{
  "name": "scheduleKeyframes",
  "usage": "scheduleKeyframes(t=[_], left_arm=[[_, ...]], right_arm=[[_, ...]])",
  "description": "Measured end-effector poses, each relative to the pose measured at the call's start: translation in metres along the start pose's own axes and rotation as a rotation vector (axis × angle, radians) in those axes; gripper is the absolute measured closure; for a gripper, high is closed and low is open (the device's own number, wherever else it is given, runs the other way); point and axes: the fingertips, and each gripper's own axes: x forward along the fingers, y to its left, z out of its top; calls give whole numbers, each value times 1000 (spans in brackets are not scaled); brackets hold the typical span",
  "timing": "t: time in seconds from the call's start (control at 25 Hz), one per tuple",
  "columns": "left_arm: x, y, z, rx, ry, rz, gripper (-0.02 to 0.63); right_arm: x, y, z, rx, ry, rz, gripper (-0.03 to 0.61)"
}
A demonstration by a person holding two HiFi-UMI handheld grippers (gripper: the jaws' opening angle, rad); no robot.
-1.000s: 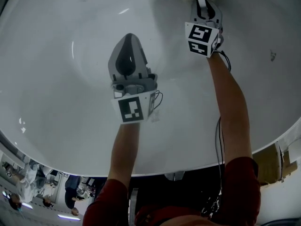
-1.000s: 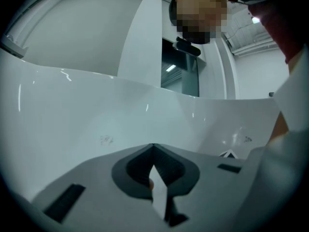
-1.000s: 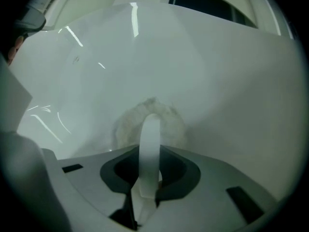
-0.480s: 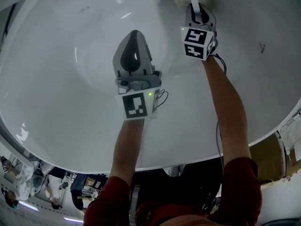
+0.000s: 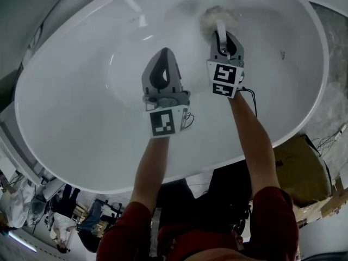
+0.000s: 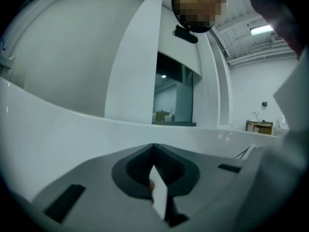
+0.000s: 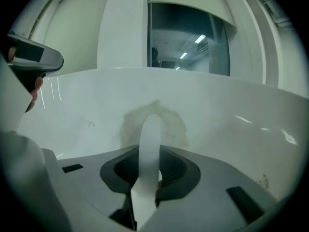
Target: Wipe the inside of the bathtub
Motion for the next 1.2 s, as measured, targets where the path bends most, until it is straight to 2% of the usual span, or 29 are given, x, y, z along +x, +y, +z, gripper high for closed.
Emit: scheduleKeyframes(t=[0.24, 0.52, 0.64, 0.8, 1.04, 1.2], left_arm=[[-36, 10, 78, -50, -20, -3, 598], [-83, 22, 168, -33, -43, -5, 598], [-108, 24, 209, -45, -81, 33, 598], [-155, 26, 253, -35, -66, 110, 598], [-205, 32, 324, -32, -96, 213, 598], [-247, 39, 383, -29, -180, 203, 598]], right_arm=[[-66, 27, 78, 19, -60, 14, 486], [-152, 51, 162, 34, -120, 54, 486], [-188, 63, 203, 14, -161, 135, 486], [-243, 70, 263, 8, -193, 230, 486], [-334, 87, 355, -61, -301, 283, 486], [-390, 112, 389, -95, -332, 311, 486]])
